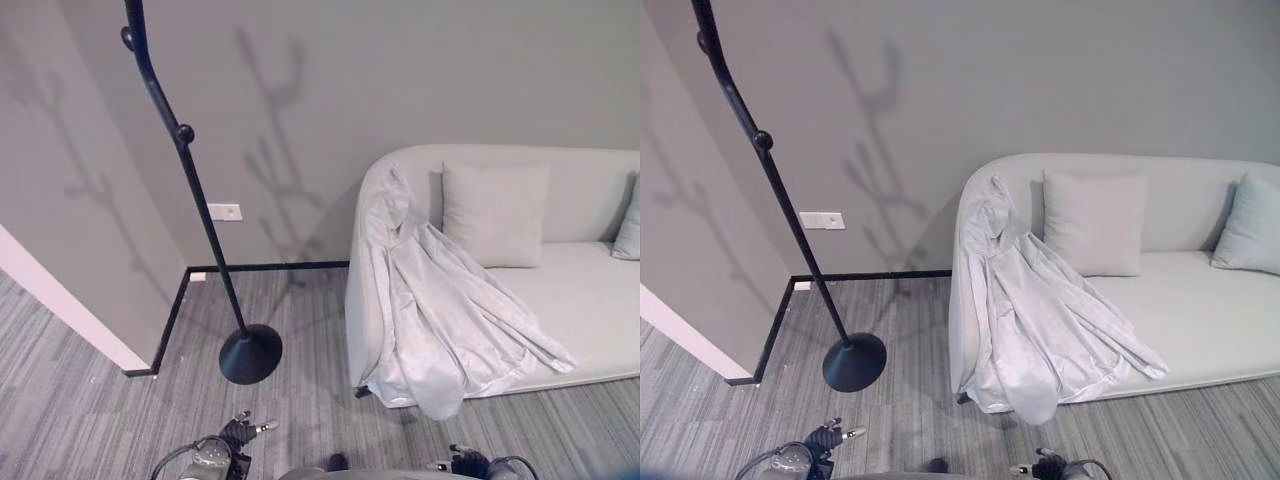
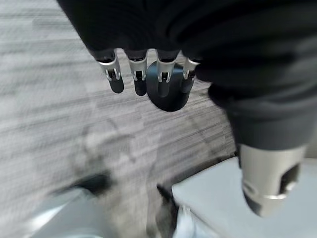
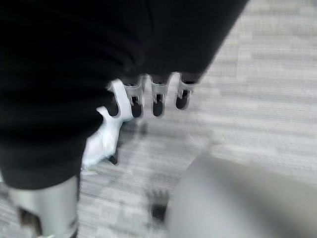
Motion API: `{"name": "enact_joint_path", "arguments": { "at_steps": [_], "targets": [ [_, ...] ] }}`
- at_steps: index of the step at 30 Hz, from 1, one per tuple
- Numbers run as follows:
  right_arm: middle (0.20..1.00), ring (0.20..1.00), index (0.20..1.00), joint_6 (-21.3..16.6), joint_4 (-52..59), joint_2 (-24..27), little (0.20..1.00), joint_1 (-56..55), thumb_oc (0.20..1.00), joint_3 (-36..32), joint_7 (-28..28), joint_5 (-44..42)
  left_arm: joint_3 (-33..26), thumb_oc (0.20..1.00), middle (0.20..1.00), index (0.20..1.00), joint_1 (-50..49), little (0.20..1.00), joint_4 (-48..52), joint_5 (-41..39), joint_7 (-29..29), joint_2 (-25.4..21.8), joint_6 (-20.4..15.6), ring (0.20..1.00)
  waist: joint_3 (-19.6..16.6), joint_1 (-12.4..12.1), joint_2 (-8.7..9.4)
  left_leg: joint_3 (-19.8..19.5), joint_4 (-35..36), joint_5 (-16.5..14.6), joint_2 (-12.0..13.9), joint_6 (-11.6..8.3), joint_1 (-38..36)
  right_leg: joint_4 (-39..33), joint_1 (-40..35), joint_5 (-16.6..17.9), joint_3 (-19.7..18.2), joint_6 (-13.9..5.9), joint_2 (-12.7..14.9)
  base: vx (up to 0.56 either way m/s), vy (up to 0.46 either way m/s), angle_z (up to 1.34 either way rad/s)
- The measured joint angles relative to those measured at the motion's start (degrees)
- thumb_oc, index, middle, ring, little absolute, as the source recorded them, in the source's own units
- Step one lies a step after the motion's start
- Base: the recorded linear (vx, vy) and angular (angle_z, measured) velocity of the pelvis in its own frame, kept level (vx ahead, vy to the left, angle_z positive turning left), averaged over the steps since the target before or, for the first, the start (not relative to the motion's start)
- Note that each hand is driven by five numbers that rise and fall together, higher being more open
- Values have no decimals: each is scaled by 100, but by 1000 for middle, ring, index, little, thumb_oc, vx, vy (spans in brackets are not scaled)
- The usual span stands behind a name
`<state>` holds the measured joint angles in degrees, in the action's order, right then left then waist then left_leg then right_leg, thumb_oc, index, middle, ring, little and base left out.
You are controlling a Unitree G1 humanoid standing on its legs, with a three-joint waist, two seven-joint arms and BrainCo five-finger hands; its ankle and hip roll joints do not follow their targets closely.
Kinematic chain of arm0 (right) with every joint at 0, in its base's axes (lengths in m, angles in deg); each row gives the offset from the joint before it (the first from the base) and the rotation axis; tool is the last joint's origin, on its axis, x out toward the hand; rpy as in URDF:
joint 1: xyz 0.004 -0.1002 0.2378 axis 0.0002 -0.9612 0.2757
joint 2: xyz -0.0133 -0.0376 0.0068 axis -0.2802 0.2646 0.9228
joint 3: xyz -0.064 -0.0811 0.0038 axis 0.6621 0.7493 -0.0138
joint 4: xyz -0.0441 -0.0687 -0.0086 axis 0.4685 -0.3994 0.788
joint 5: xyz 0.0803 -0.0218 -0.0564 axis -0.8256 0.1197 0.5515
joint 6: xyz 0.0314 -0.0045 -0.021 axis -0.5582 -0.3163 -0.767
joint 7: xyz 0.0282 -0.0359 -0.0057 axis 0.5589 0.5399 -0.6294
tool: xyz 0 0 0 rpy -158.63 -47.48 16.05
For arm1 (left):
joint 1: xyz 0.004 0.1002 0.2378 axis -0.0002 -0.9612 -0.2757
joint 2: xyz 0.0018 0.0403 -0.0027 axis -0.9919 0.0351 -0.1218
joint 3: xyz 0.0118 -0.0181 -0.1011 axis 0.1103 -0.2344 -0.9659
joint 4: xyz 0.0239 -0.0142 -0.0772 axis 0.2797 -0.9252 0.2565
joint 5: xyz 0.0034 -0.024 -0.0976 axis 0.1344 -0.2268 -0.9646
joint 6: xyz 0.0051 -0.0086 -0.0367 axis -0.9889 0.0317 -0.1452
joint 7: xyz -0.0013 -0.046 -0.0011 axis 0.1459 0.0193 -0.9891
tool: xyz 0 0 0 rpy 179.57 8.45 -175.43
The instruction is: Hang the clothes on the sofa on the clothes rack.
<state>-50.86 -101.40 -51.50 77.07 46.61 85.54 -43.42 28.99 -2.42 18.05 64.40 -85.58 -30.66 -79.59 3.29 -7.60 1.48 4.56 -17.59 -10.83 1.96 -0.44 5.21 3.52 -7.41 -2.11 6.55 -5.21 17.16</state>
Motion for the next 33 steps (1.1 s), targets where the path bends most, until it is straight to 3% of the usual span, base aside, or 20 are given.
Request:
{"name": "enact_joint_path", "arguments": {
  "at_steps": [5, 7, 8, 10, 11, 12, 13, 14, 15, 18, 19, 21, 22, 23, 25, 26, 28, 30, 31, 33],
  "targets": [
    [1000, 1000, 1000, 41, -6, 58, 1000, 80, 1000, 32, -13, 3, 104, 1000, 1000, 1000, -12, 1000, 16, 0, -24, 184, 13, 1000, -54, 38, -323, -431, 1147, 468, 104, 251, -549, -931, 111, 862, 169, -188, 660, 147, -322, 10],
    [1000, 1000, 1000, 93, 207, 56, 1000, 52, 1000, 82, -3, 4, 10, 1000, 1000, 1000, -25, 1000, 18, -3, -10, 167, 10, 1000, -13, 70, -383, -464, 1424, 633, 246, 90, -826, -927, 364, 1056, 60, -368, 869, 151, -556, 22],
    [1000, 1000, 1000, 87, 372, 54, 1000, 9, 1000, 152, 5, 4, -47, 1000, 1000, 1000, -12, 1000, 56, -7, 7, 89, 5, 1000, -15, 147, -302, -586, 1550, 701, 397, -34, -941, -926, 483, 1121, 49, -465, 684, 139, -637, 83],
    [1000, 1000, 1000, 97, 455, 23, 1000, -23, 1000, 243, 50, 21, -59, 1000, 1000, 1000, -54, 1000, 255, -9, 9, -97, -22, 1000, -29, 196, 280, -865, 2004, 837, 668, -322, -1272, -891, 604, 1109, 40, -87, -172, 208, -1033, 106],
    [1000, 1000, 1000, -48, 162, -3, 1000, -23, 1000, 198, 44, 24, -199, 1000, 1000, 1000, -198, 1000, 50, -29, 23, -42, -70, 1000, -71, 261, 477, -1048, 2101, 865, 882, -573, -1310, -877, 607, 914, 86, -246, -640, 167, -935, 75],
    [1000, 1000, 1000, -53, 54, 95, 1000, -46, 1000, 81, 35, 26, -257, 1000, 1000, 1000, -200, 1000, -19, -44, 57, 130, -36, 1000, -109, 267, 281, -1018, 2057, 909, 1308, -409, -1262, -738, 608, 760, 187, -205, -991, 98, -473, 78],
    [1000, 1000, 1000, -47, 584, 352, 1000, -405, 1000, -49, 37, 47, -211, 1000, 1000, 1000, -479, 1000, 389, -45, -11, 240, 6, 1000, -116, 223, 369, -53, 1437, 1073, 1573, 142, -751, -549, 790, 582, 405, 171, -1222, 79, -323, 76],
    [1000, 1000, 1000, -6, 577, 729, 1000, -595, 1000, -225, -37, 44, -213, 1000, 1000, 1000, -784, 1000, 604, -46, -51, 302, 56, 1000, -27, 295, 280, 523, 1613, 1621, 1874, -120, -946, -550, 582, 539, 689, 466, -1537, 37, -140, 69],
    [1000, 1000, 1000, 10, 533, 849, 1000, -597, 1000, -269, -75, 43, -220, 1000, 1000, 1000, -795, 1000, 640, -48, -48, 304, 65, 1000, 9, 340, 282, 573, 1709, 1659, 1912, -308, -1041, -557, 520, 495, 766, 527, -1604, 127, -541, 44],
    [1000, 1000, 1000, -259, -323, 974, 1000, -634, 1000, -843, -140, -6, -14, 1000, 1000, 1000, -649, 1000, 479, -100, -23, 555, -41, 1000, -16, 439, 204, 94, 1490, 1982, 1419, -891, -1261, -778, 223, 359, 816, 748, -1692, 155, -568, 26],
    [1000, 1000, 1000, -5, -343, 1071, 1000, -903, 1000, -1020, -153, -8, 34, 1000, 1000, 1000, -671, 1000, 727, -77, -58, 686, -102, 1000, -50, 415, 6, 187, 896, 1279, 1111, -802, -1111, -894, 248, 410, 780, 698, -1785, 80, -258, -26],
    [1000, 1000, 1000, 11, -101, 693, 1000, -490, 1000, -425, -166, -5, 9, 1000, 1000, 1000, -506, 1000, 615, -61, -84, 444, -30, 1000, 69, 346, 332, 265, 1495, 891, 5, -540, -702, -902, 616, 348, 549, 717, -1853, 116, -155, -67],
    [1000, 1000, 1000, 1, -234, 572, 1000, -363, 1000, -425, -164, -6, -6, 1000, 1000, 1000, -502, 1000, 629, -61, -89, 556, -25, 1000, 53, 251, -93, 204, 1900, 1276, 169, -287, -343, -290, 785, 40, 821, 735, -2260, 148, -84, -15],
    [1000, 1000, 1000, 22, -200, 319, 1000, -291, 1000, -412, -162, -6, -14, 1000, 1000, 1000, -449, 1000, 559, -60, -83, 409, -34, 1000, 94, 150, 149, 221, 1489, 1285, -9, -351, -177, -230, 782, 11, 649, 1129, -2034, 205, -42, 25],
    [1000, 1000, 1000, 15, -306, 115, 1000, 137, 1000, -104, -161, -5, 3, 1000, 1000, 1000, -330, 1000, 164, -58, -79, 444, -8, 1000, 122, -175, 196, 172, 1605, 1215, -257, -603, 396, -862, 622, 35, 531, 748, -2001, 291, 61, 0],
    [1000, 1000, 1000, 10, -421, 147, 1000, 301, 1000, -56, -159, -4, -7, 1000, 1000, 1000, -359, 1000, 97, -57, -77, 516, -10, 1000, 113, -271, -52, 248, 2009, 1308, -106, -729, 347, -848, 539, -194, 696, 543, -2109, 246, 82, -43],
    [1000, 1000, 1000, -12, -368, 163, 1000, 464, 1000, 16, -123, -2, -224, 1000, 1000, 1000, -585, 1000, -35, -55, -78, 560, 44, 1000, 141, -324, -335, 257, 2047, 1473, 104, -602, 214, -789, 443, 159, 761, 624, -2204, 216, 113, -37],
    [1000, 1000, 1000, -43, -253, 140, 1000, 496, 1000, 26, -121, -1, -241, 1000, 1000, 1000, -649, 1000, -251, -51, -60, 517, 0, 1000, 92, -319, -240, 310, 1949, 1484, -7, -579, -6, -909, 253, -24, 584, 491, -2119, 391, 191, -54],
    [1000, 1000, 1000, 6, -401, 150, 1000, 450, 1000, 27, -79, -1, -236, 1000, 1000, 1000, -655, 1000, -363, -27, -47, 554, 20, 1000, -76, -372, -372, 449, 2211, 1544, 253, -400, -301, -514, 292, -356, 821, 624, -2154, 378, 215, -72],
    [1000, 1000, 1000, 32, -287, 70, 1000, 225, 1000, 17, -51, 0, -231, 1000, 1000, 1000, -643, 1000, -199, -2, -56, 394, 21, 1000, -115, -312, 92, 540, 2260, 1755, -70, 23, -459, -665, 34, -87, 726, 481, -1837, 267, 221, -26]
  ]
}}
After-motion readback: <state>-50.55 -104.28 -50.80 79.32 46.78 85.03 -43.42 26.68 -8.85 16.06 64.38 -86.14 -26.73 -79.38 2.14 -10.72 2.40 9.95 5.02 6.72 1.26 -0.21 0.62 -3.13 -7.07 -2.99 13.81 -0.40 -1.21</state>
